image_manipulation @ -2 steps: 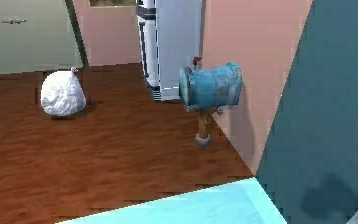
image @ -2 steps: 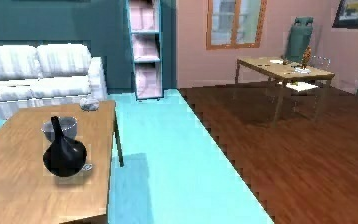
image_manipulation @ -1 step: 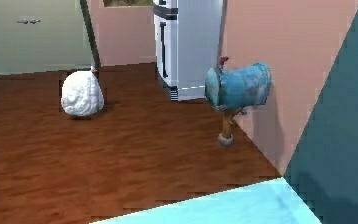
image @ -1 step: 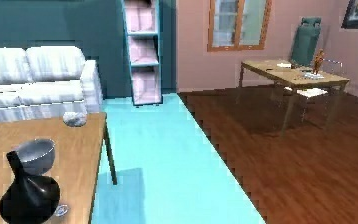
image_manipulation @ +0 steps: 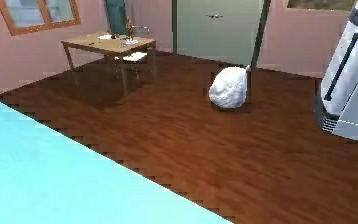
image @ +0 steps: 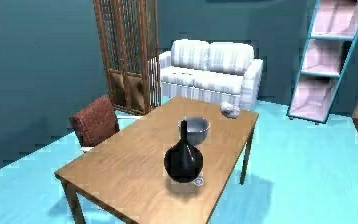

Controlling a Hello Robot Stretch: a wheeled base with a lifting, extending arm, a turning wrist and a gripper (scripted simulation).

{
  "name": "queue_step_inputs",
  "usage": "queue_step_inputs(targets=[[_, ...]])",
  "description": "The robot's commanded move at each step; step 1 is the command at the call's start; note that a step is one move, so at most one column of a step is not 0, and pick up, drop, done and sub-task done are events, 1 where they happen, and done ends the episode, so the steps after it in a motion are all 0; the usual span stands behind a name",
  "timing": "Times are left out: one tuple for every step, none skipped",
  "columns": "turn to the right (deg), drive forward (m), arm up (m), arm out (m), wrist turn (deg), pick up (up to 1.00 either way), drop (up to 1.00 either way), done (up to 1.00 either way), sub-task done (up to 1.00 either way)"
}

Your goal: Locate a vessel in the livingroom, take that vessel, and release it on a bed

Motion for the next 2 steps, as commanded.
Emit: queue_step_inputs(targets=[[-45.0,0.00,0.00,0.00,0.0,0.00,0.00,0.00,0.00],[-36.0,0.00,0.00,0.00,0.0,0.00,0.00,0.00,0.00]])
